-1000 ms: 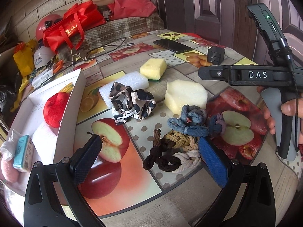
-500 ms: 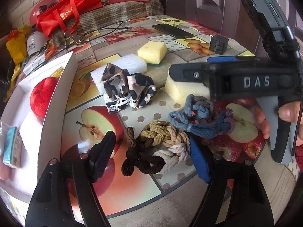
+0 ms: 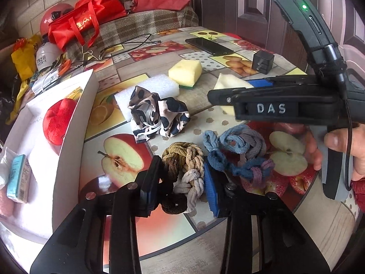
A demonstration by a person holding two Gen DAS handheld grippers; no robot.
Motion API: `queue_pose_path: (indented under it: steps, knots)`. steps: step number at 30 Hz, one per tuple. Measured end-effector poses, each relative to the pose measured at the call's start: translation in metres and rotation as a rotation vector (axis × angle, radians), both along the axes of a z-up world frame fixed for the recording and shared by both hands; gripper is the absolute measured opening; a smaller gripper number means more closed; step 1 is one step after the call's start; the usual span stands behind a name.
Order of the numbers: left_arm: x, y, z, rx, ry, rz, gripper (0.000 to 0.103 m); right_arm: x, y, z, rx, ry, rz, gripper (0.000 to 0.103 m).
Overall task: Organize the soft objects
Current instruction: 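Grasp the tan braided rope knot with the left tool while the right tool grasps the pale yellow round sponge, then carry the rope knot and round sponge over the tray and open both tools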
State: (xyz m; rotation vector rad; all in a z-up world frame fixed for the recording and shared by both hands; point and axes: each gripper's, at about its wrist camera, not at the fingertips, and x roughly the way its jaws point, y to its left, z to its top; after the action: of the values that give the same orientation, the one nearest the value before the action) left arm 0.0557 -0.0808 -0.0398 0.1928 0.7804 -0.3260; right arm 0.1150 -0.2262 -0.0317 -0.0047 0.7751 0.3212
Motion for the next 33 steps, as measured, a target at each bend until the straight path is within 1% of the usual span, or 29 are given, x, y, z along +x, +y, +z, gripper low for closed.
queue_pose_path:
  steps: [2,4,8,10,12,15,17,20,22,24,27,31,33]
  knots:
    - [-0.002,0.004,0.003,-0.013,-0.018,0.015,0.035,-0.005,-0.010,0.006,0.044,-0.039,-0.039,0.057]
    - [-0.007,0.008,0.008,-0.032,-0.054,0.033,0.035,-0.012,-0.016,0.012,0.067,-0.085,-0.067,0.057]
    - [-0.020,0.016,0.021,-0.061,-0.160,0.068,0.036,-0.036,-0.024,0.027,0.100,-0.229,-0.100,0.057]
    - [-0.028,0.020,0.027,-0.072,-0.214,0.081,0.036,-0.051,-0.022,0.033,0.092,-0.308,-0.106,0.057]
    - [-0.033,0.024,0.030,-0.089,-0.248,0.092,0.036,-0.062,-0.018,0.038,0.072,-0.369,-0.097,0.057]
    - [-0.031,0.035,0.032,-0.124,-0.247,0.122,0.036,-0.074,-0.004,0.042,0.023,-0.437,-0.064,0.057]
    - [-0.031,0.042,0.033,-0.147,-0.254,0.152,0.036,-0.079,0.003,0.042,0.007,-0.451,-0.035,0.057]
    - [-0.032,0.051,0.034,-0.153,-0.272,0.203,0.036,-0.082,0.012,0.043,0.018,-0.455,-0.014,0.057]
    - [-0.034,0.058,0.035,-0.136,-0.295,0.238,0.036,-0.082,0.016,0.043,0.028,-0.457,-0.008,0.057]
    - [-0.037,0.066,0.037,-0.110,-0.336,0.268,0.036,-0.082,0.021,0.043,0.032,-0.458,0.002,0.057]
    - [-0.045,0.083,0.038,-0.093,-0.386,0.324,0.036,-0.085,0.029,0.042,0.030,-0.462,0.021,0.057]
    - [-0.047,0.110,0.038,-0.107,-0.401,0.393,0.036,-0.088,0.041,0.040,0.029,-0.468,0.043,0.057]
    - [-0.048,0.120,0.037,-0.098,-0.410,0.420,0.036,-0.088,0.047,0.040,0.027,-0.470,0.057,0.057]
